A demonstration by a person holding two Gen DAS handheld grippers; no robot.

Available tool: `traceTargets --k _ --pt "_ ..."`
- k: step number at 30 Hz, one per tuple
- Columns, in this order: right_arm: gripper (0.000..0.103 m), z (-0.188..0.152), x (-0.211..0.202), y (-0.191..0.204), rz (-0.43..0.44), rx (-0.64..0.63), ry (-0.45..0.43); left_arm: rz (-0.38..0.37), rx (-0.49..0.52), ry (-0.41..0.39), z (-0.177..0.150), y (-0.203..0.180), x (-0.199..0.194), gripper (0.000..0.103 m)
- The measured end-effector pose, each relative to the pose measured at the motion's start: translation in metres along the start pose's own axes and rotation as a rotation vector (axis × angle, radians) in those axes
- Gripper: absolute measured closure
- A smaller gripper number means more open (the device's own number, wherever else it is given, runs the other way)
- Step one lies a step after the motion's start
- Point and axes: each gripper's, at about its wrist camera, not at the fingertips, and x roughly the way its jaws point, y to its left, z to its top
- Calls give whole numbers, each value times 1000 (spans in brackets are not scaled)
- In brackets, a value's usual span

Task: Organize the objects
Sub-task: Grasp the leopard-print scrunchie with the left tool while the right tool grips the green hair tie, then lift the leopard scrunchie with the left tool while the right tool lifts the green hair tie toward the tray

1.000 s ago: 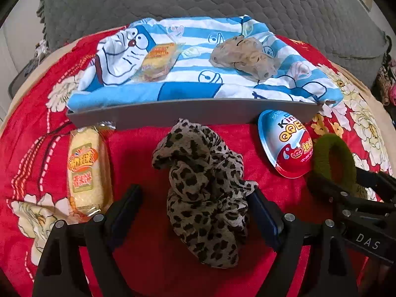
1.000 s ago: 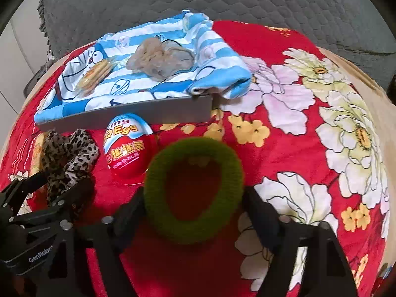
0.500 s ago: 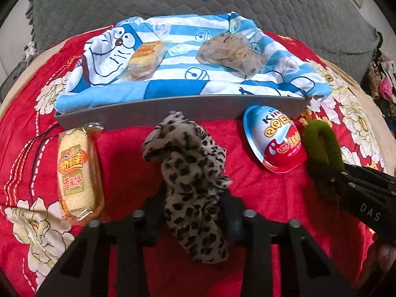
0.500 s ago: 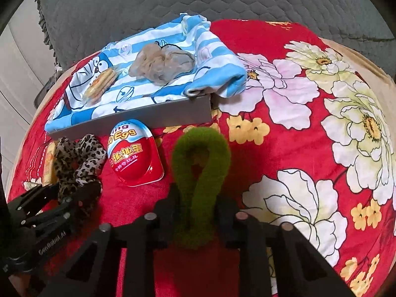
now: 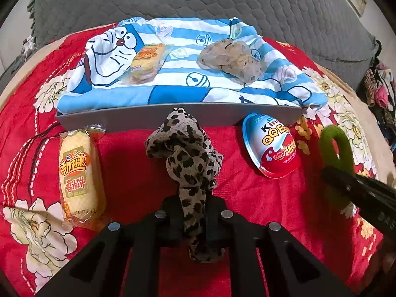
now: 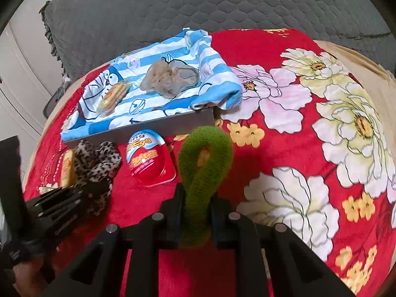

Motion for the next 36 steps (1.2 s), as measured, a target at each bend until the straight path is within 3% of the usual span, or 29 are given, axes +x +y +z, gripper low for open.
traceTargets --k 21,36 --pt "85 -8 -23 18 92 -6 -21 8 20 -34 -9 -5 -31 93" --pt "85 -28 -73 57 115 -94 -83 27 42 -110 -21 -22 -103 93"
